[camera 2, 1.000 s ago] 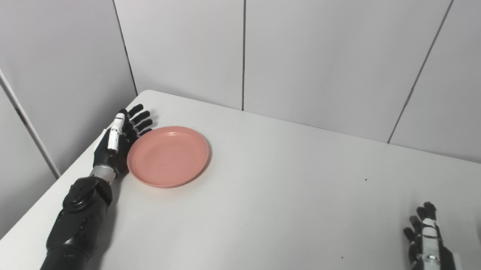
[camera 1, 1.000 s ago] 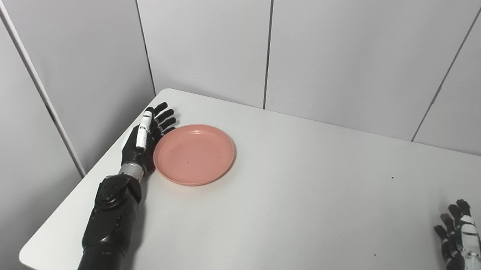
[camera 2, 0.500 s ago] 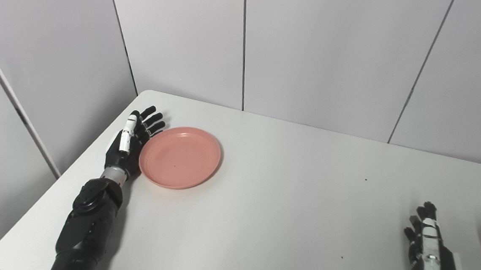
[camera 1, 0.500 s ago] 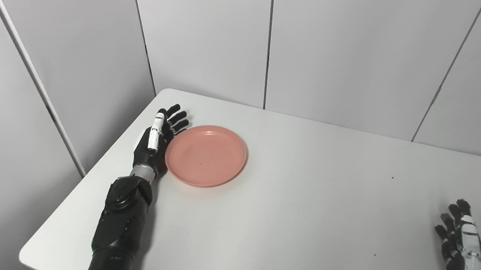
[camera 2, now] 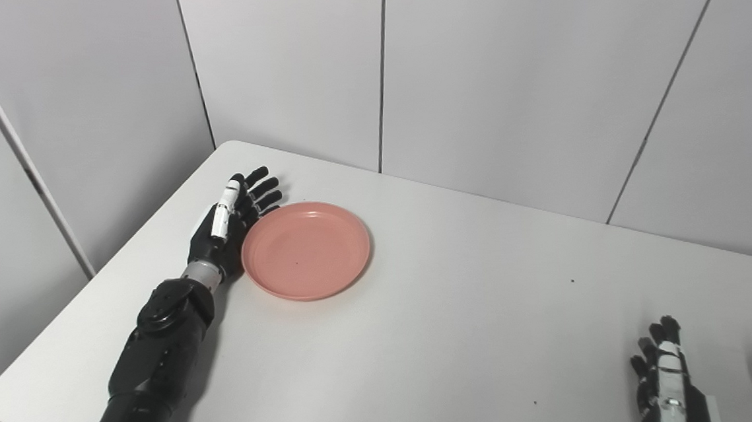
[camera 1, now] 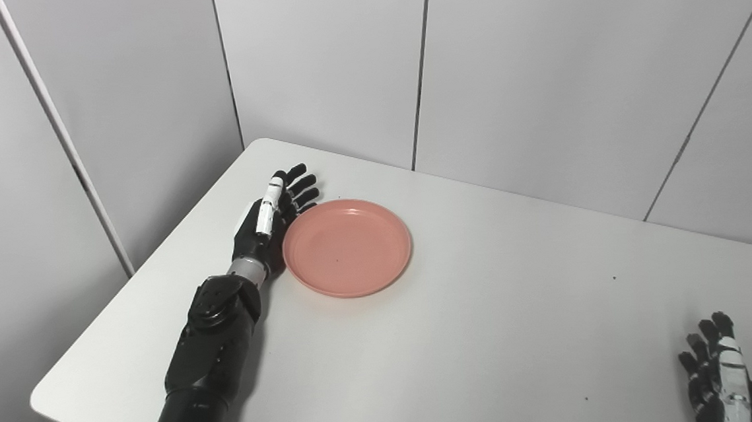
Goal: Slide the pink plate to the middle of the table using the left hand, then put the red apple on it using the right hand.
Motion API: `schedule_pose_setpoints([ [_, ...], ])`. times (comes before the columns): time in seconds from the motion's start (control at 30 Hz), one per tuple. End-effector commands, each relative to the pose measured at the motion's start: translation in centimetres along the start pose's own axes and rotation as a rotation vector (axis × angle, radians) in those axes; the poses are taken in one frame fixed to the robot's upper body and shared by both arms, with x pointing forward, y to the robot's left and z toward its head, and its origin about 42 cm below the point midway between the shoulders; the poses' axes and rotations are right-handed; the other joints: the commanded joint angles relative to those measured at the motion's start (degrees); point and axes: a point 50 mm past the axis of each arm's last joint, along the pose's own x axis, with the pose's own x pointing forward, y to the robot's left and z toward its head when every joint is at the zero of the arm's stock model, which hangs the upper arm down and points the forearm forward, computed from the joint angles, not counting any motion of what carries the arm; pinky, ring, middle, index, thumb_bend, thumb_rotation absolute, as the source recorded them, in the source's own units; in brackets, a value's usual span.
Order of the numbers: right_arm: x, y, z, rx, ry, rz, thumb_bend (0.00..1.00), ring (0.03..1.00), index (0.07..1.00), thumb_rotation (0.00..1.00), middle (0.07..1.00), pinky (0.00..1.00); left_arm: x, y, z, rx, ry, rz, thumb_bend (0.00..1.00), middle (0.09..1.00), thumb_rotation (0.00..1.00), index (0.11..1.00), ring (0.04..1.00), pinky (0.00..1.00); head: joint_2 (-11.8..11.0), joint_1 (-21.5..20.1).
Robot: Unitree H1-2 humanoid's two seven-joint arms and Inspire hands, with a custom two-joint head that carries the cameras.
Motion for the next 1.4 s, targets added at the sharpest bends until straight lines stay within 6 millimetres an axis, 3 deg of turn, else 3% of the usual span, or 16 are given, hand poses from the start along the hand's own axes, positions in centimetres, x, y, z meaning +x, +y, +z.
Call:
schedule_pose_setpoints([
  [0.0,0.4,0.3,1.3,-0.002,-0.062,0.008,0.08,0.995,0.997,1.00,0.996,1.00,0.7,-1.3,-0.6,-0.002,0.049,-0.015,0.29,0.875,1.00,0.856,0.879,0.89,0.03,-0.07],
  [0.5,0.3,0.3,1.4,-0.010,-0.064,0.015,0.10,0.997,1.000,1.00,0.998,1.00,1.6,-3.4,-2.3,-0.024,0.078,-0.069,0.28,0.872,1.00,0.854,0.875,0.88,0.94,-1.07],
  [1.37,0.5,0.2,0.8,-0.024,-0.072,0.011,0.15,0.975,0.987,1.00,0.982,1.00,1.1,-7.1,-5.2,-0.055,0.140,-0.148,0.30,0.853,1.00,0.836,0.860,0.86,2.61,-3.59],
])
